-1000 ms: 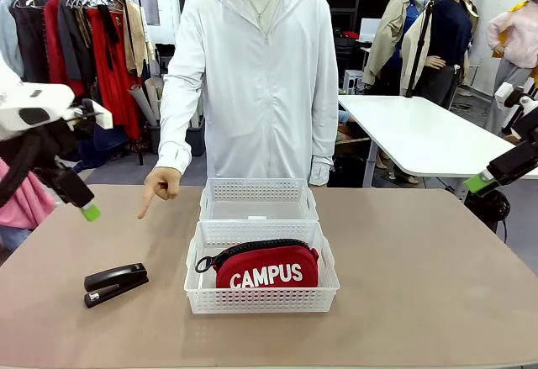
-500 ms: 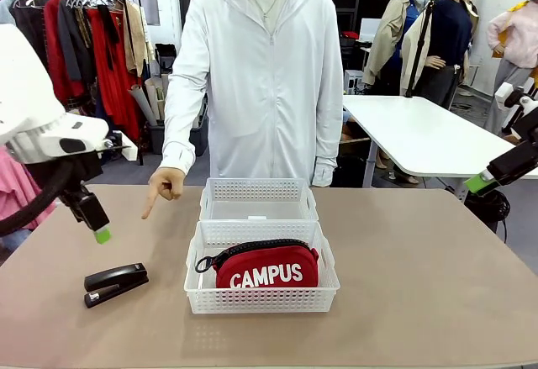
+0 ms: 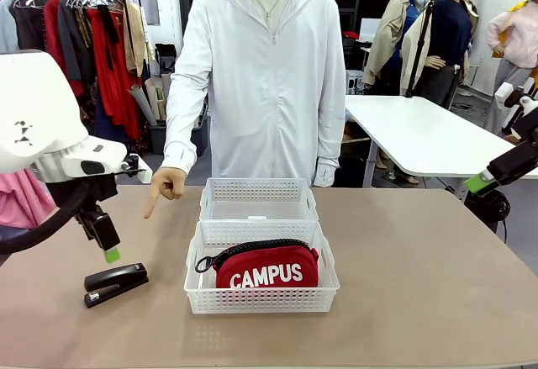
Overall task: Distribute items into two baskets.
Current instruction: Pick up the Stapler that the person points to.
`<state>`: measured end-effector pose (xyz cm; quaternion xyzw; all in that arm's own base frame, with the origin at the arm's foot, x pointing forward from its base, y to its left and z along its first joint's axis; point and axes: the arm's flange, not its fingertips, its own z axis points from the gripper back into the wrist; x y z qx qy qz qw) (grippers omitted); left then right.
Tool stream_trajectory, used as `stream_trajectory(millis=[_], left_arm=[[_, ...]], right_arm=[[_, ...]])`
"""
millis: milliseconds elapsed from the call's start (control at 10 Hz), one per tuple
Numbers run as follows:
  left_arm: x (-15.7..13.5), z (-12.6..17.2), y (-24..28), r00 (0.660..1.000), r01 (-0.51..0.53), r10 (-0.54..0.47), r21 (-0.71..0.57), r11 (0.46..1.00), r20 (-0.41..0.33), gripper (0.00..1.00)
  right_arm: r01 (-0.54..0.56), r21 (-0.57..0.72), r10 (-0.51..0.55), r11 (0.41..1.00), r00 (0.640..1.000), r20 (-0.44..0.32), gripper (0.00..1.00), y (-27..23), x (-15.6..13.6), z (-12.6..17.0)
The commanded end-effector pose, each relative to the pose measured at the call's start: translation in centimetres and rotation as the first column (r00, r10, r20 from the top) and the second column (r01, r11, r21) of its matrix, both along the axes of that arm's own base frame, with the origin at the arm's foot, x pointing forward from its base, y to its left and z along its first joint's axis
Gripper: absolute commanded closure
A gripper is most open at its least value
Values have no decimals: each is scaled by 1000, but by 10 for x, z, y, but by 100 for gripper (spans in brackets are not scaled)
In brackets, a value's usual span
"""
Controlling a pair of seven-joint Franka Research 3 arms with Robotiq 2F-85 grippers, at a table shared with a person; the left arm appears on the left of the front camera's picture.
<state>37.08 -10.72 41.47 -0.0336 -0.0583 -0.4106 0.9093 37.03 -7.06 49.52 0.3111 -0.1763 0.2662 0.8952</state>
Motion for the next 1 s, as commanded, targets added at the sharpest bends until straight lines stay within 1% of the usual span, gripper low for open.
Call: stream_trajectory(millis=[0,200,400,700,900], left_arm=[[-4,-20,-6,1000,6,-6,20,1000,12,2],[-2,-37,-11,998,44,-45,33,998,36,2],[-1,-53,-15,996,75,-79,79,994,52,2],[3,-75,-16,994,99,-104,109,989,39,2],[5,-88,-17,994,105,-108,103,989,29,2]], right_arm=[[5,12,-5,1000,1000,0,0,2,0,1],[5,12,-5,1000,1000,0,0,2,0,1],[5,12,-5,1000,1000,0,0,2,0,1],[5,12,-5,1000,1000,0,0,2,0,1],[5,12,-5,1000,1000,0,0,2,0,1]])
